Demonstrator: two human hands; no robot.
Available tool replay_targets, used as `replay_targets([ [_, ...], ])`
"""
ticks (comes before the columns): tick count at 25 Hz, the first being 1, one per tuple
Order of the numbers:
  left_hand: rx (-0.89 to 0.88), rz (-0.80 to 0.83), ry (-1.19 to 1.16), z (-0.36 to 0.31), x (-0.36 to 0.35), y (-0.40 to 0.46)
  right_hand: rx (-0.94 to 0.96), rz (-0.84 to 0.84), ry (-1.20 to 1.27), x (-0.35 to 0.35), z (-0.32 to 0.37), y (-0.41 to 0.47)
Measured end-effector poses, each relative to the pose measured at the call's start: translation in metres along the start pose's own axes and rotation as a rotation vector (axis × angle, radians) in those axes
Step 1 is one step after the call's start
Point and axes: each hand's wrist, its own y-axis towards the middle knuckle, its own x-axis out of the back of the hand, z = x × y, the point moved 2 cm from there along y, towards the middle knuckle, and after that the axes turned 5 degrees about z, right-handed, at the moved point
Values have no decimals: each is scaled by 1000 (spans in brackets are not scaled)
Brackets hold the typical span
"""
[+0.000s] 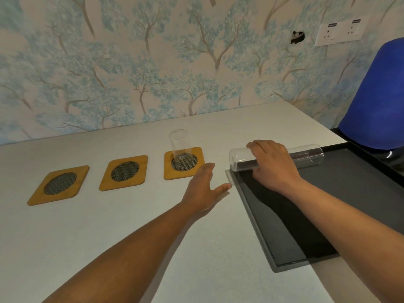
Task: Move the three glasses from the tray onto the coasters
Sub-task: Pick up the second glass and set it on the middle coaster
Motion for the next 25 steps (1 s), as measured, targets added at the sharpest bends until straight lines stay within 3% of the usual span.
replay_targets([
  [4,-40,-163,217,57,60,-25,63,-66,165,11,45,10],
  [9,71,-250,325,128,133,-66,42,16,504,-10,132,31],
  [17,130,-227,412,201,205,-88,-29,66,928,-59,249,86],
  [25,168,-178,459,236,223,-72,-105,132,1286,-112,303,138],
])
